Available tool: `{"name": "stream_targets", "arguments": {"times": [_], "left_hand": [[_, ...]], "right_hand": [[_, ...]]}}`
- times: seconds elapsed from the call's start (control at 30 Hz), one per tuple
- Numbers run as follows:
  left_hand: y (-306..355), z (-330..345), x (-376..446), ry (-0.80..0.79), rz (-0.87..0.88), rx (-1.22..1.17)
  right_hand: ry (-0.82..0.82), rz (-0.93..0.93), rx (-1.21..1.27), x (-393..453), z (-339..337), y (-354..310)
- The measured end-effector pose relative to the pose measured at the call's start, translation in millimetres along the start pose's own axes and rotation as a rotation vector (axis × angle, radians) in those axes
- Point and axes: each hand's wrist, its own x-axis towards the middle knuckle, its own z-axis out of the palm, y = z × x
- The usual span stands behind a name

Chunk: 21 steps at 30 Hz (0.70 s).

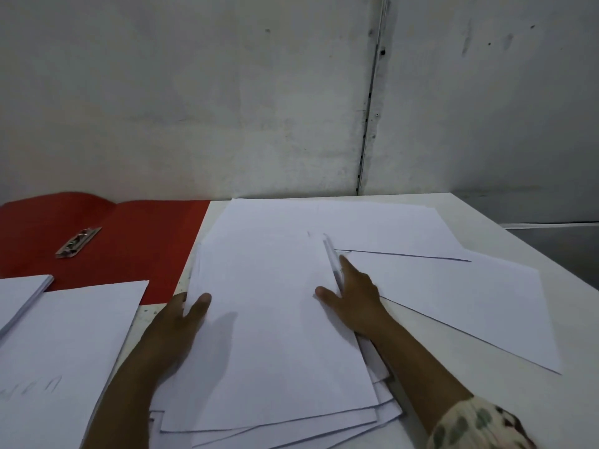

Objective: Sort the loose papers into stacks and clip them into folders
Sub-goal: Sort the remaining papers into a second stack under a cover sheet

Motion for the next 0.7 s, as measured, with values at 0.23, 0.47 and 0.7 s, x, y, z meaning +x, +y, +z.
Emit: {"name": "stream_targets", "arguments": {"times": [0.23,0.47,0.7], "left_hand": [[3.7,0.4,2.3,-0.022,0.011,0.079],[2.9,6.5,2.3,0.039,-0.02,0.191],[12.4,14.7,-0.8,0.079,0.018,0.064]], "right_hand": [[0.04,0.028,0.225,9.7,0.5,-2.3],[0.045,0.232,0.649,21.1,-10.0,-0.6],[-0.124,0.326,0.666,19.0,-25.0,2.9]]}}
